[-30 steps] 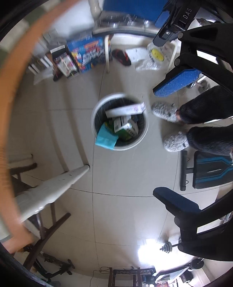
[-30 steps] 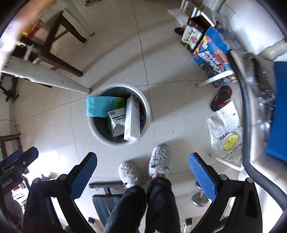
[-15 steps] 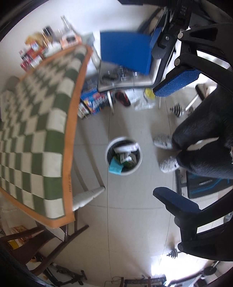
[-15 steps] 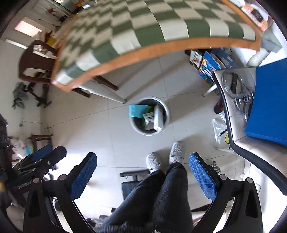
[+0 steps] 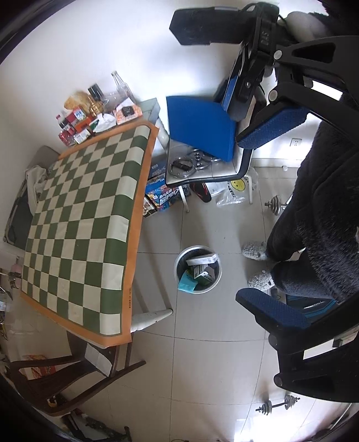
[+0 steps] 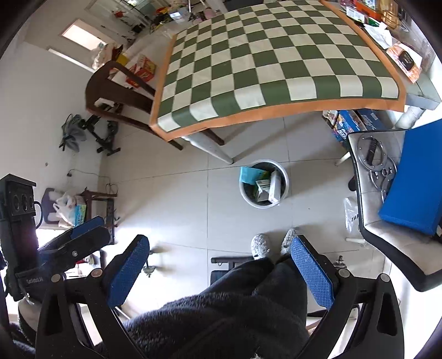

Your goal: Collect trash

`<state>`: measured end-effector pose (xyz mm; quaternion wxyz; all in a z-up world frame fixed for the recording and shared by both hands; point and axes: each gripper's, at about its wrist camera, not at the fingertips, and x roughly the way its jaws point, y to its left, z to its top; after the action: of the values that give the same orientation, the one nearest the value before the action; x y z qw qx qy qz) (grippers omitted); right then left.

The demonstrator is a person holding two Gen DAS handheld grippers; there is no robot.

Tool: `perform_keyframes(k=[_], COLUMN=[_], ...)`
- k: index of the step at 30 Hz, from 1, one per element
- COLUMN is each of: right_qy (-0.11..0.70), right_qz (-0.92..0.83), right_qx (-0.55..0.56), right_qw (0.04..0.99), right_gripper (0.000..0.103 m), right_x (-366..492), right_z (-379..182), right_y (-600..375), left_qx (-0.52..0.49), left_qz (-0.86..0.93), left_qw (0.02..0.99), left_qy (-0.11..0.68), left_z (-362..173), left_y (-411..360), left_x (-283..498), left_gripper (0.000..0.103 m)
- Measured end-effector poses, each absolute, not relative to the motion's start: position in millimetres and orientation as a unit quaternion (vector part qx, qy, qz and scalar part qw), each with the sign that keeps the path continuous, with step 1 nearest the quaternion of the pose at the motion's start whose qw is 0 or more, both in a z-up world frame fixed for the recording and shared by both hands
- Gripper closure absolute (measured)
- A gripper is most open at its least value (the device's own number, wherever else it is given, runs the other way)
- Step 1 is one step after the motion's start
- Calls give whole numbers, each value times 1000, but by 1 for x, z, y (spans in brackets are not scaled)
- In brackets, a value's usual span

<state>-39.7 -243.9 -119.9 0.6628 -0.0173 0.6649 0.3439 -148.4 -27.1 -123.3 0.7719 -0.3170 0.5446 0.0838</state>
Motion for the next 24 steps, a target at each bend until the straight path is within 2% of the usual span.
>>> perform_keyframes(k=[12,24], right_qy=[663,669], right_qz=[365,362], right_qx=[-28,-39], right_qw=[653,648], right_gripper=[0,0], right_x=[-52,-47], right_z=[-99,-100], right_y=[-241,-237], left_qx=[-306,-296], left_qz=[87,76], left_qw=[777,775], left_qy=[542,553], left_z=[-110,-107], left_y=[-24,-24], left_x=[-156,-156], left_gripper=[0,0])
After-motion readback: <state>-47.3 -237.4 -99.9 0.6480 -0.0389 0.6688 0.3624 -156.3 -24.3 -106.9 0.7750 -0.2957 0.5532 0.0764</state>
